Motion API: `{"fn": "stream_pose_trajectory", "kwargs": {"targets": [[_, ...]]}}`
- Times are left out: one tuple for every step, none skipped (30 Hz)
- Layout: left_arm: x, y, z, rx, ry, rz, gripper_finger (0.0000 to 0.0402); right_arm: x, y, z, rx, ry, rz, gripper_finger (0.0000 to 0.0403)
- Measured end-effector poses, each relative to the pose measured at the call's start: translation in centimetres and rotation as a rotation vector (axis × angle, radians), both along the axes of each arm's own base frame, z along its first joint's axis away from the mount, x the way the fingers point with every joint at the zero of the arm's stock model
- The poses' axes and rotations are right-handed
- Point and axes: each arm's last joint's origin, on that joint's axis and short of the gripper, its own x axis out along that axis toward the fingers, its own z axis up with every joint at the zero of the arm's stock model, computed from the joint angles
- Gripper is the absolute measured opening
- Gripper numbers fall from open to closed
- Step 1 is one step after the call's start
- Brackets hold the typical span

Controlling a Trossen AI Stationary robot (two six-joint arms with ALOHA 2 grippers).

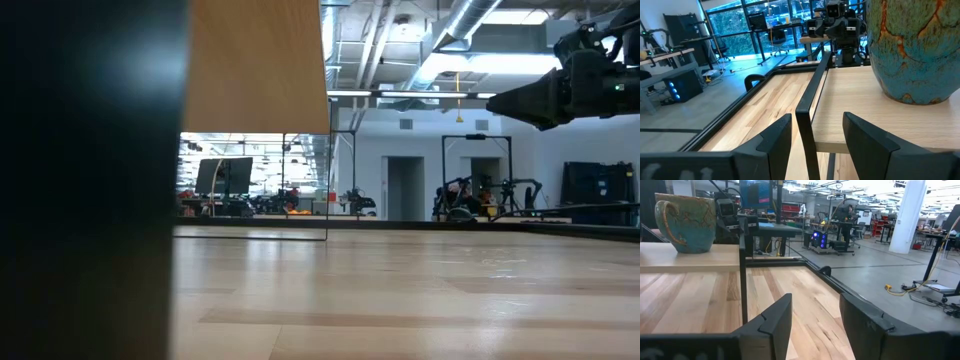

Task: Stack small to large cups/mugs on shelf
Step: Return to Home Position

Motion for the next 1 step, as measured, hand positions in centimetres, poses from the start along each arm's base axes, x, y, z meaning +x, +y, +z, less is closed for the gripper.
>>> {"fn": "stream_pose_trajectory", "kwargs": {"targets": [[0.00,0.00,0.00,0.000,0.000,0.000,0.0169,0.00,0.00,0.00,0.000,0.000,0.000,0.0189]]}}
